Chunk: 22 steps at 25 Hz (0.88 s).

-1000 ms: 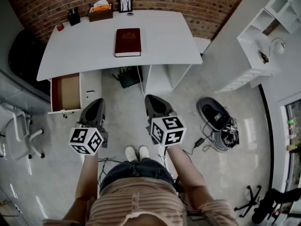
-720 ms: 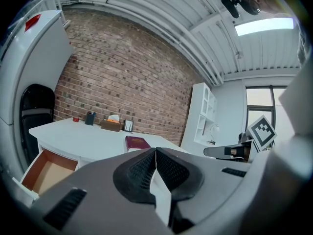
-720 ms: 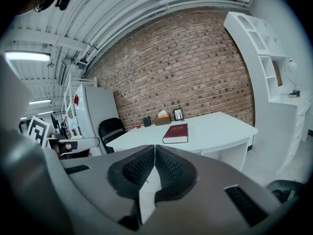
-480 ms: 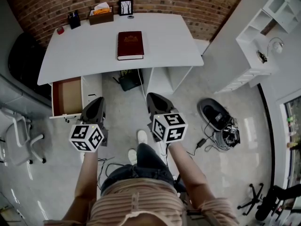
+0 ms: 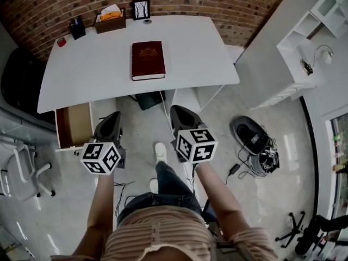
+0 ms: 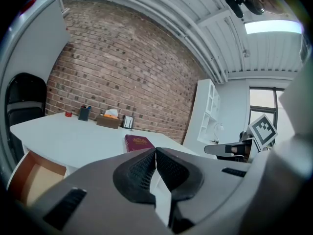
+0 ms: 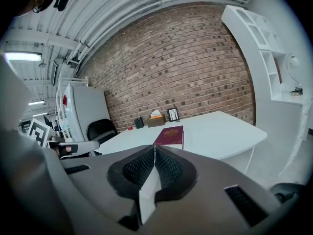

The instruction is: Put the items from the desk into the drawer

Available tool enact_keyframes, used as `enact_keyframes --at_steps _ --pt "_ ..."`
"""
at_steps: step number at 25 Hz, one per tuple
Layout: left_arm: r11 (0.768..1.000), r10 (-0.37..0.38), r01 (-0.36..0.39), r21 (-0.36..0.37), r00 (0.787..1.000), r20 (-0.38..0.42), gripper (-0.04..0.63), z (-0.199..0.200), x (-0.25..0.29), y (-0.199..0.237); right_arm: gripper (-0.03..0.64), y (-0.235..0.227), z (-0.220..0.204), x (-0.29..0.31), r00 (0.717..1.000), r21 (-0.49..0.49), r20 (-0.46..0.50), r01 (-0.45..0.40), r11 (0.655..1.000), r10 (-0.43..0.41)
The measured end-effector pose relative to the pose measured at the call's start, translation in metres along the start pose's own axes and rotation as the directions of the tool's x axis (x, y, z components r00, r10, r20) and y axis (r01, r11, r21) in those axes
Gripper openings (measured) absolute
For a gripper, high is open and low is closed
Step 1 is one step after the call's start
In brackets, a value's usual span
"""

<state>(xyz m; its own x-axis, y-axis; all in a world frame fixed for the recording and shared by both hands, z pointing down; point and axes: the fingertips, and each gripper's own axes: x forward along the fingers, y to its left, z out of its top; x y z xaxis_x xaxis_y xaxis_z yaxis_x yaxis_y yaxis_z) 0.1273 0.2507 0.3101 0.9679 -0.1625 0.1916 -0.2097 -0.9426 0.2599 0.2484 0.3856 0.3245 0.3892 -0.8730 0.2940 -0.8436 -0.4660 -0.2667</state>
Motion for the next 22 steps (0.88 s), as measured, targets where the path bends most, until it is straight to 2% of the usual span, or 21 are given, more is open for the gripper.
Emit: enact_keyframes --at_steps 8,13,22 --pt "1.0 0.016 -0.017 -0.016 0.999 -0.037 0.011 0.022 0.095 0.042 0.017 -0.049 0.029 0.09 0.999 0.013 -0.047 -0.005 1.0 0.006" --pt "0.998 0.04 -0.043 -0.043 0.997 -0.072 0.011 0.03 0.151 0.066 0.018 -0.079 0.049 0.14 0.998 0.058 -0.06 -0.018 0.998 0.022" --pt "0.994 0.068 -0.08 -0.081 0.988 -0.141 0.031 0.035 0.222 0.094 0.02 -0.112 0.055 0.208 0.981 0.065 -0.181 -0.065 0.996 0.076"
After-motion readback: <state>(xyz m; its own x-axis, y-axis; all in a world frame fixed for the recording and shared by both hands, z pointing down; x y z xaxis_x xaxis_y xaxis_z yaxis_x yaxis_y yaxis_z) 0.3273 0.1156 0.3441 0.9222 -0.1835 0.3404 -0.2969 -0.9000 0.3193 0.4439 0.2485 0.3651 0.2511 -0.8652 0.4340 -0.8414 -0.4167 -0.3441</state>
